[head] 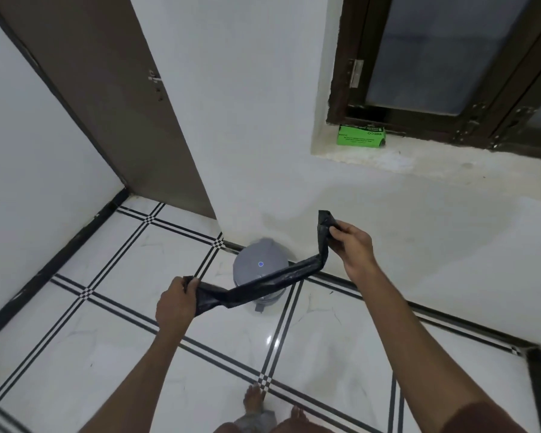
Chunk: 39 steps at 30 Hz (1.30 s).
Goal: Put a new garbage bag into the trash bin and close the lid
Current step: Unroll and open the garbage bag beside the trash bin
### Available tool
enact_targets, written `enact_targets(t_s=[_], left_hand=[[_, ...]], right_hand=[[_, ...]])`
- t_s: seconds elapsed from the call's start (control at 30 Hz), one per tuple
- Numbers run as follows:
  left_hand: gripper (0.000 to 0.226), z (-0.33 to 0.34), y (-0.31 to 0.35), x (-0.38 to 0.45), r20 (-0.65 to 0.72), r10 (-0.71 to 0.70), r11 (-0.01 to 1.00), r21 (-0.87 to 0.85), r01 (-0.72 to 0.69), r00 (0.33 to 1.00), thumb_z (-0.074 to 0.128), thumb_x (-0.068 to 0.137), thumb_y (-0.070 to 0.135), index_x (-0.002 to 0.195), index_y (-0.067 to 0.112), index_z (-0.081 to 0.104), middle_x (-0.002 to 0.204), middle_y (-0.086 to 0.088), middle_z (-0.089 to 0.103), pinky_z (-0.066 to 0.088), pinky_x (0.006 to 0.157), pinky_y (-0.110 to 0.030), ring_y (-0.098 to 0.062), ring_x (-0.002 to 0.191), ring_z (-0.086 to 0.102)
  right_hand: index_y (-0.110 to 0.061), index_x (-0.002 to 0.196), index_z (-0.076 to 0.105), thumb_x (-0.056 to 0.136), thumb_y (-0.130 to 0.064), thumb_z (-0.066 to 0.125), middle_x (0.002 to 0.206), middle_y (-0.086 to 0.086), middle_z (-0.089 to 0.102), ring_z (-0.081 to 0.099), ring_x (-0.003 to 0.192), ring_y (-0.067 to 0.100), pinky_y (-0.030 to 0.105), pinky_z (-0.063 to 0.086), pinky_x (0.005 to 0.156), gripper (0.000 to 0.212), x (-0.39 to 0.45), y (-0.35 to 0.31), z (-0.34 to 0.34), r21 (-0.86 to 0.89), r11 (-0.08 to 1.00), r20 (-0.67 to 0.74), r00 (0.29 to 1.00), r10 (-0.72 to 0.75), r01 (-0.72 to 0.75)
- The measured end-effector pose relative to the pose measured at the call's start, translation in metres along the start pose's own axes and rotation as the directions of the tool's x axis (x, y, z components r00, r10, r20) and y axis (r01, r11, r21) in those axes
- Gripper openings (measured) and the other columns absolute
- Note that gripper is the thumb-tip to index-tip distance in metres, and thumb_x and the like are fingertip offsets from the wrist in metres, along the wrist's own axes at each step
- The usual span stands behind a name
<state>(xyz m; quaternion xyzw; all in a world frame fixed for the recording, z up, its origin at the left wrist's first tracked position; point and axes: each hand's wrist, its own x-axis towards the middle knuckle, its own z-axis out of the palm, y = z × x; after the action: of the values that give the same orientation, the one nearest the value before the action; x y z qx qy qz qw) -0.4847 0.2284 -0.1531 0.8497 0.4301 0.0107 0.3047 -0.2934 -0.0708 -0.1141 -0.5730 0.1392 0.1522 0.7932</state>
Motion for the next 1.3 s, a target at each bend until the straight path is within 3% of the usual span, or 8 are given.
enact_targets(t_s=[0.17,0.37,0.53,0.67,0.8,0.97,1.17,1.3], left_hand=[[0.059,0.001,0.025,0.003,-0.158,0.19,0.981,-0.011,-0.194,0.969,0.063,0.091,0.031,0.14,0.005,0.043,0.137,-0.02,0.051,0.043,0.1,-0.048,-0.037,0.124,0.05],[0.032,-0.001,0.1,-0.012,0.268,0.635,0.753,-0.424,-0.503,0.724,0.077,0.081,0.036,0.109,0.025,0.07,0.102,0.011,0.072,0.057,0.084,-0.03,-0.006,0.091,0.068],[0.008,-0.009,0.1,0.016,0.229,0.665,0.716,-0.467,-0.519,0.711,0.076,0.08,0.024,0.087,0.021,0.077,0.081,0.006,0.076,0.058,0.078,-0.042,-0.012,0.078,0.072],[0.016,-0.023,0.088,0.035,0.247,0.669,0.701,-0.523,-0.484,0.701,0.069,0.087,0.011,0.099,0.016,0.079,0.09,0.007,0.078,0.056,0.082,-0.025,-0.003,0.086,0.072],[0.021,-0.027,0.084,0.045,0.226,0.685,0.701,-0.464,-0.542,0.692,0.061,0.093,0.012,0.1,0.021,0.079,0.094,0.01,0.078,0.056,0.087,-0.03,-0.002,0.09,0.071],[0.019,-0.024,0.09,0.042,0.136,0.667,0.7,-0.45,-0.554,0.733,0.057,0.095,0.02,0.095,0.02,0.076,0.088,0.009,0.076,0.057,0.083,-0.036,-0.008,0.086,0.07],[0.018,-0.024,0.106,0.028,0.019,0.646,0.68,-0.468,-0.564,0.763,0.052,0.098,0.023,0.088,0.023,0.067,0.08,0.011,0.069,0.054,0.072,-0.031,-0.01,0.08,0.065],[0.018,-0.029,0.102,0.026,-0.117,0.612,0.718,-0.332,-0.612,0.782,0.042,0.102,0.022,0.088,0.02,0.053,0.074,0.007,0.061,0.045,0.06,-0.031,-0.01,0.068,0.058]], right_hand=[[-0.012,0.091,0.064,0.085,0.001,0.073,0.084,0.007,0.071,0.068,0.078,0.017,0.025,0.058,0.071,0.017,-0.025,0.011,0.021,-0.133,0.989,0.052,0.997,-0.055,0.062],[-0.008,0.092,0.063,0.084,-0.006,0.076,0.074,0.001,0.067,0.068,0.069,0.007,0.02,0.054,0.065,0.015,-0.051,0.033,0.081,-0.236,0.962,0.245,0.967,-0.076,0.135],[-0.013,0.091,0.065,0.086,-0.014,0.076,0.081,0.009,0.059,0.062,0.073,0.014,0.023,0.053,0.066,0.013,-0.056,0.035,0.105,-0.325,0.925,0.37,0.927,-0.066,0.196],[-0.011,0.098,0.067,0.083,-0.008,0.077,0.082,0.011,0.065,0.064,0.074,0.015,0.024,0.054,0.068,0.017,-0.051,0.029,0.103,-0.374,0.897,0.431,0.901,-0.056,0.234],[-0.01,0.104,0.069,0.078,-0.002,0.08,0.076,0.003,0.063,0.059,0.07,0.013,0.02,0.052,0.067,0.029,-0.048,0.022,0.102,-0.489,0.825,0.501,0.865,0.0,0.283],[-0.019,0.106,0.068,0.081,-0.009,0.078,0.08,0.002,0.062,0.057,0.071,0.007,0.02,0.048,0.073,0.028,-0.046,0.02,0.111,-0.575,0.724,0.41,0.9,-0.148,0.381],[-0.025,0.111,0.062,0.081,-0.016,0.077,0.095,0.009,0.07,0.069,0.087,0.02,0.039,0.059,0.086,0.035,-0.052,0.039,0.121,-0.509,0.82,0.278,0.952,-0.13,0.261],[-0.02,0.087,0.07,0.076,-0.006,0.07,0.072,-0.001,0.068,0.063,0.064,0.007,0.03,0.057,0.07,0.018,-0.048,0.036,0.118,-0.612,0.753,0.103,0.968,-0.228,0.242]])
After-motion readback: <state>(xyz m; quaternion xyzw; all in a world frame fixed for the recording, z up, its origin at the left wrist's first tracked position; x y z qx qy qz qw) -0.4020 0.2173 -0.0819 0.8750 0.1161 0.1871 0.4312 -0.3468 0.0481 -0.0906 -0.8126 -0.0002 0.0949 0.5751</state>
